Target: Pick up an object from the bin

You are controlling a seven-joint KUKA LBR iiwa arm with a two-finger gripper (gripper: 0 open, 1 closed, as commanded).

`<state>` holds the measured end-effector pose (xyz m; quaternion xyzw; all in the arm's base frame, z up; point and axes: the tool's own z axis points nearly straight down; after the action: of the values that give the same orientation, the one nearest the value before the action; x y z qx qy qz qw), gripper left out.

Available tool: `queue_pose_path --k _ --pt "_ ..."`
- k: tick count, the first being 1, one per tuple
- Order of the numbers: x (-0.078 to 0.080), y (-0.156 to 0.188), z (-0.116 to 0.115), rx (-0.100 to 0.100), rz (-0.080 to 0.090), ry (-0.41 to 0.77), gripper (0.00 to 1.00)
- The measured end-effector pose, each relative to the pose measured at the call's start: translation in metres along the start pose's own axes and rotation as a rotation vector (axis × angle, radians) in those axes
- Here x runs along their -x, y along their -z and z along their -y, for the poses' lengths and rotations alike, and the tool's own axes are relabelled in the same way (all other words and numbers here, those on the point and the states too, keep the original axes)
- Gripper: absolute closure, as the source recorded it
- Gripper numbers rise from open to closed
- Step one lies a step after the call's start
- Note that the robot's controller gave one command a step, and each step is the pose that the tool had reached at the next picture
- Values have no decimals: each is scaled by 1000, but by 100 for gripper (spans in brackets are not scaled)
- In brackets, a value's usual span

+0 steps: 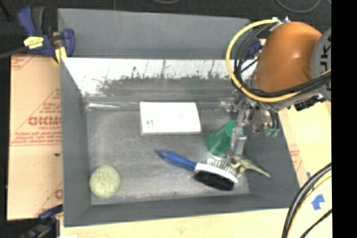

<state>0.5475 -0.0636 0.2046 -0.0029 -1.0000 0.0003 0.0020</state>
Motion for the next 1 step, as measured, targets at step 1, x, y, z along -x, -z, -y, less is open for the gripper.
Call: queue_pose_path --k 1 --pt "1 5 0 -1 8 2 0"
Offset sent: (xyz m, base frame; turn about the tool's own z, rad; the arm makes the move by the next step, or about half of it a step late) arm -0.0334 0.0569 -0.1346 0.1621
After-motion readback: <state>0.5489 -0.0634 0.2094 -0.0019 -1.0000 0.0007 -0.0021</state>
